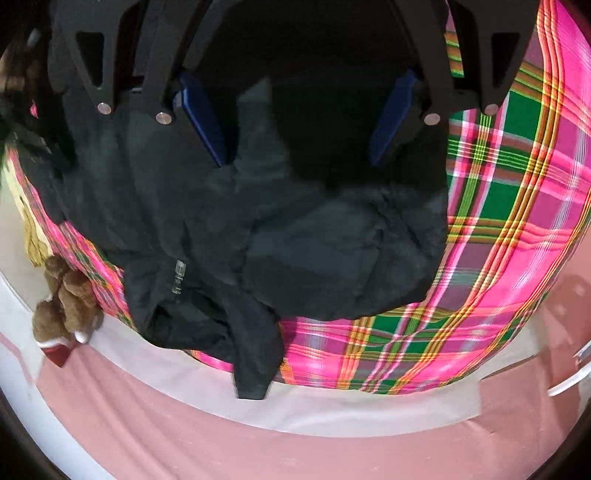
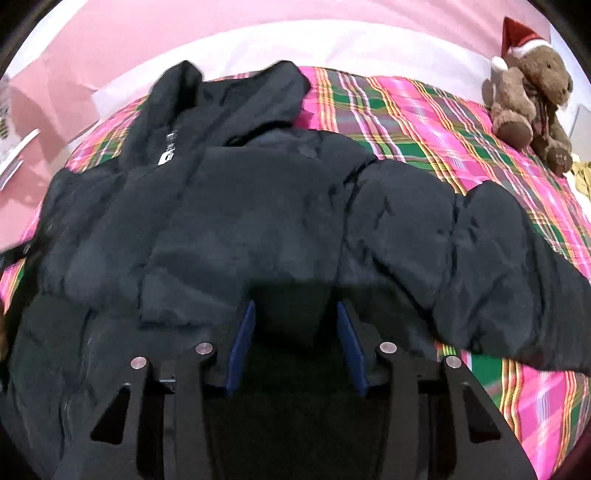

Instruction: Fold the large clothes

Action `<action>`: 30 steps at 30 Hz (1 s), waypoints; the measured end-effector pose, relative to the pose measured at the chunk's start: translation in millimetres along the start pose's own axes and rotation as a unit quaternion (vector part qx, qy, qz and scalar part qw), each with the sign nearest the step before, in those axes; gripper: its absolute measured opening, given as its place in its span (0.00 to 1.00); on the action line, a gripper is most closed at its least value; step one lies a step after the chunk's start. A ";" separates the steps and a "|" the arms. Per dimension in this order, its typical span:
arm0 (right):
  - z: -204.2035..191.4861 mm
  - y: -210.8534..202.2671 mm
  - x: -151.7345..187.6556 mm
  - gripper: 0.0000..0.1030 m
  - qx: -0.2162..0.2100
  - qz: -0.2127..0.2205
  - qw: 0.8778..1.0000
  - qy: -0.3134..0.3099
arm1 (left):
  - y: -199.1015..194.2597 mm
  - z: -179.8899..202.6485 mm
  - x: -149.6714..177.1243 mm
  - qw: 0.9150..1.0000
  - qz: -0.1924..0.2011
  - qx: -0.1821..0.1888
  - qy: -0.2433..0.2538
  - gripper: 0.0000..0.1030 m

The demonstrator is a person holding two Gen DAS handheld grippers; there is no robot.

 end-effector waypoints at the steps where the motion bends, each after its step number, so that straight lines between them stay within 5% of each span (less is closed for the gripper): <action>1: 2.5 -0.4 -2.1 0.45 -0.002 -0.003 1.000 0.002 | -5.1 2.2 -4.9 1.000 0.000 0.011 0.001 0.78; 4: 3.0 -20.2 -4.7 0.45 -0.009 0.011 1.000 0.013 | -26.9 3.9 -25.1 0.999 0.040 0.030 0.003 0.78; 7: -4.6 -44.8 -20.1 0.45 -0.017 0.049 0.999 0.004 | -24.7 -3.6 -53.7 0.997 0.069 -0.008 0.018 0.78; 11: -9.7 -37.4 -55.6 0.45 -0.011 0.065 0.998 -0.022 | 19.5 -22.5 -72.4 0.998 0.035 -0.044 0.004 0.78; 19: 15.3 50.6 -49.0 0.45 -0.017 -0.013 1.000 0.015 | 58.5 -32.6 -47.6 0.997 0.029 -0.064 0.012 0.79; 23: 14.8 43.3 -51.1 0.45 -0.009 -0.018 1.000 0.016 | 40.7 -32.0 -53.2 0.997 0.026 -0.066 0.008 0.75; 26: 7.6 3.3 -55.7 0.45 -0.007 0.019 1.000 0.009 | 6.6 -27.8 -50.6 0.998 0.048 -0.029 -0.002 0.70; 30: -3.0 -30.0 -36.7 0.45 -0.025 0.047 0.999 -0.006 | -4.7 -28.0 -30.2 0.998 0.051 -0.029 0.012 0.70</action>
Point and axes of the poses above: each gripper's, at about its wrist camera, not at the fingertips, and y roughly the way its jaws point, z to its right, x to its underside, the point moved 8 cm from there along y, roughly the way its jaws point, and after that the axes turned 7 degrees about -x, right-handed, at the moved point
